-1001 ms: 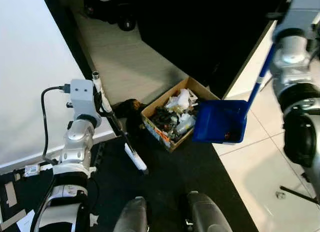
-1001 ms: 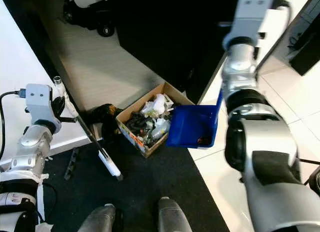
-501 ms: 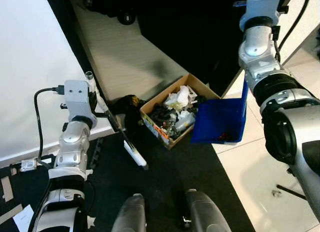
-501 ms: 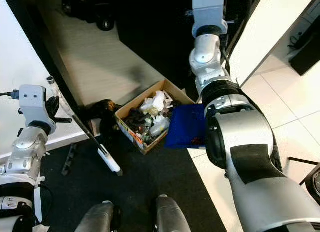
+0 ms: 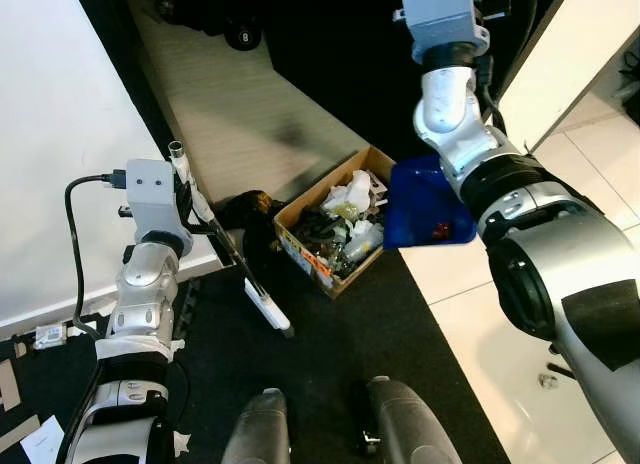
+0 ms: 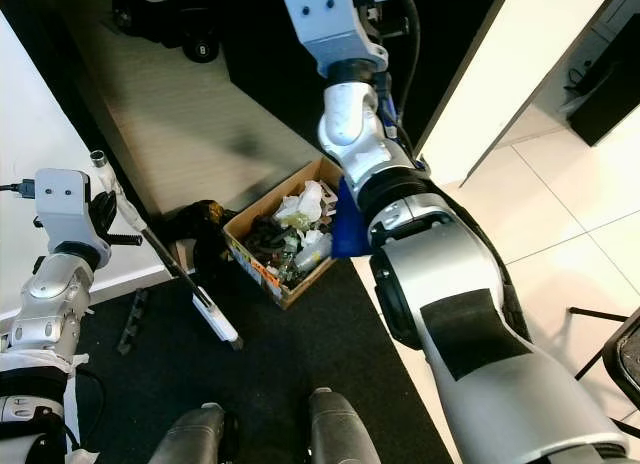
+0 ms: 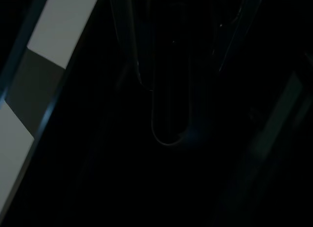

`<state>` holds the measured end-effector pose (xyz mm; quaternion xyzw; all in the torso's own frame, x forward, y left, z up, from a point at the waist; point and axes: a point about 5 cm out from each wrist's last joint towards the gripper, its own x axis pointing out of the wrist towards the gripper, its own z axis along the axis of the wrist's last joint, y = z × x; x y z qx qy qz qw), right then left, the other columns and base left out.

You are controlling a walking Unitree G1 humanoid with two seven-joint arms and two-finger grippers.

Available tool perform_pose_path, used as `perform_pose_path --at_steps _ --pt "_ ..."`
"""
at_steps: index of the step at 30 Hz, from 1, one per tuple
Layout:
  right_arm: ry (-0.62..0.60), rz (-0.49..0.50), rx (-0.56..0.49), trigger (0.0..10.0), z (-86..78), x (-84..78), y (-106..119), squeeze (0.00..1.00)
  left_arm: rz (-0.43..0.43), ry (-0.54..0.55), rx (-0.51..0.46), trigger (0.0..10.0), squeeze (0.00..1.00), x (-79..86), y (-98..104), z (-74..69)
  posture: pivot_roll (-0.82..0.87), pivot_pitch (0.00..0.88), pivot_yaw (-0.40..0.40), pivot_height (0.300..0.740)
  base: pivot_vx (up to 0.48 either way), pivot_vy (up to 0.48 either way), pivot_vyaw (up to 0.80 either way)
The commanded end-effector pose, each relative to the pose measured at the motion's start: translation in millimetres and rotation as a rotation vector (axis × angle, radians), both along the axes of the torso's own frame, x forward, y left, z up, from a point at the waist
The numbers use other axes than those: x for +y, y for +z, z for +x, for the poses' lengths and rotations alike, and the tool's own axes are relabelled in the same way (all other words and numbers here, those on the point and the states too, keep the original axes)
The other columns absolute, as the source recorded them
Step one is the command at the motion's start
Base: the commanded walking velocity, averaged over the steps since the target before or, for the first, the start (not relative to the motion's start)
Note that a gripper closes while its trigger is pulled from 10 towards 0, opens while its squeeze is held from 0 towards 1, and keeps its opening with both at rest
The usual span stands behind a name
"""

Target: Sweep floor

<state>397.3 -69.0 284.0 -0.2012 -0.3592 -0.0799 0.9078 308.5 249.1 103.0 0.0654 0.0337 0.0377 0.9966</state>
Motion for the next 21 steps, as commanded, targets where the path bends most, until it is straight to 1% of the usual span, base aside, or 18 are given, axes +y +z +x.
perform_pose_path --at_steps 1,2,4,5,6,8,11,15,18,20,21 --pt "0.035 -0.053 -0.11 10.0 -7.0 14.9 12.7 0.0 0.021 -0.005 -0.013 10.0 0.0 0.7 4.2 -0.8 0.05 0.11 -0.111 0.74 0.0 0.0 0.0" --pt "0.035 -0.053 -0.11 10.0 -7.0 14.9 12.7 0.0 0.021 -0.005 -0.013 10.0 0.0 0.7 4.2 -0.8 0.05 0.11 -0.111 0.74 0.0 0.0 0.0" --pt "0.087 -0.132 -0.206 10.0 -18.3 37.6 8.6 0.0 0.026 -0.008 -0.012 10.0 0.0 0.0 4.4 -0.7 0.05 0.111 -0.113 0.74 0.0 0.0 0.0" --pt "0.087 -0.132 -0.206 10.0 -18.3 37.6 8.6 0.0 0.026 -0.008 -0.012 10.0 0.0 0.0 4.4 -0.7 0.05 0.111 -0.113 0.74 0.0 0.0 0.0" --pt "0.12 -0.167 -0.245 10.0 -24.0 47.7 5.1 0.0 0.028 -0.01 -0.012 10.0 0.0 0.0 4.5 -0.7 0.05 0.112 -0.112 0.74 0.0 0.0 0.0" --pt "0.157 -0.206 -0.291 10.0 -30.9 58.6 0.2 0.0 0.031 -0.011 -0.011 10.0 0.0 0.1 4.6 -0.8 0.05 0.113 -0.112 0.74 0.0 0.0 0.0" --pt "0.198 -0.232 -0.335 10.0 -38.1 68.7 -4.6 0.0 0.034 -0.011 -0.01 10.0 0.0 0.3 4.6 -1.1 0.05 0.113 -0.111 0.74 0.0 0.0 0.0" --pt "0.226 -0.241 -0.377 10.0 -44.2 75.7 -8.3 0.0 0.034 -0.012 -0.008 10.0 0.0 0.5 4.2 -1.2 0.05 0.112 -0.111 0.74 0.0 0.0 0.0" --pt "0.229 -0.241 -0.391 10.0 -45.8 77.0 -9.3 0.0 0.035 -0.012 -0.007 10.0 0.0 0.5 4.1 -1.1 0.05 0.112 -0.11 0.74 0.0 0.0 0.0" --pt "0.237 -0.259 -0.426 10.0 -48.5 79.1 -10.2 0.0 0.036 -0.013 -0.006 10.0 0.0 0.6 4.0 -1.0 0.05 0.112 -0.109 0.74 0.0 0.0 0.0" --pt "0.237 -0.259 -0.426 10.0 -48.5 79.1 -10.2 0.0 0.036 -0.013 -0.006 10.0 0.0 0.6 4.0 -1.0 0.05 0.112 -0.109 0.74 0.0 0.0 0.0"
